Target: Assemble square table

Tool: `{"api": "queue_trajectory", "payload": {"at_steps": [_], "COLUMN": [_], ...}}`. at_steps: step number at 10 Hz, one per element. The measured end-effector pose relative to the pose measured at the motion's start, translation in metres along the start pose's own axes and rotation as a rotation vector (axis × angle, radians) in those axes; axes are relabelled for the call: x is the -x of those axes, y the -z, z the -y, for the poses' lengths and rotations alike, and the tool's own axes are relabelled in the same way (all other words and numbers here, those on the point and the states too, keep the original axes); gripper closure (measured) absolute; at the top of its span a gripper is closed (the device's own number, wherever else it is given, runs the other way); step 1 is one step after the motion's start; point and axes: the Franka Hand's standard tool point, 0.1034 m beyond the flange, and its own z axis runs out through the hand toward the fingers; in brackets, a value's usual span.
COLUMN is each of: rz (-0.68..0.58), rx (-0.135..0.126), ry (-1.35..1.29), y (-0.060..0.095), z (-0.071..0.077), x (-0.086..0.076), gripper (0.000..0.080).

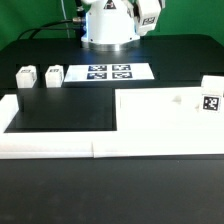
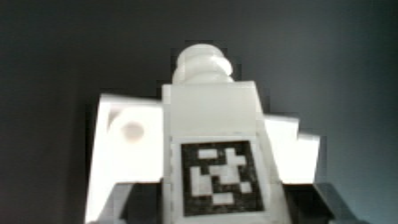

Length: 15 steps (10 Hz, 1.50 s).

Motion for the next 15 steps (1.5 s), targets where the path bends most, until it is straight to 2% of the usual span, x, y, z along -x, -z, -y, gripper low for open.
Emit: {"api": "queue_trajectory", "payload": {"at_steps": [1, 4, 5, 6, 7, 8, 9, 11, 12, 14, 15], "rz": [-0.061, -0.293, -0.363, -0.457, -0.540, -0.639, -0.697, -0.763, -0.754, -0.750, -0.735], "rx": [0.014, 0.051, 0.072, 0.118, 0.173, 0.250, 0.327, 0.401, 0.384, 0.382, 0.374], "ry": [-0.006, -0.021, -0.004, 0.014, 0.028, 0.036, 0.058, 0.074, 0.066, 0.064, 0.081], "y": [-0.004, -0.003, 0.002, 0.010, 0.019, 0.032, 0.035, 0.038, 0.034, 0.031, 0.023], "z": [-0.003, -0.014, -0.024, -0.040, -0.055, -0.064, -0.076, -0.092, -0.090, -0.090, -0.093], "x": [0.004, -0.002, -0.020, -0.044, -0.063, -0.074, -0.070, -0.066, -0.065, -0.065, -0.071], "gripper": [0.0509, 0.0509, 0.0509, 0.0509, 0.0509, 0.0509, 0.0509, 0.0509, 0.0509, 0.0509, 0.0509]}}
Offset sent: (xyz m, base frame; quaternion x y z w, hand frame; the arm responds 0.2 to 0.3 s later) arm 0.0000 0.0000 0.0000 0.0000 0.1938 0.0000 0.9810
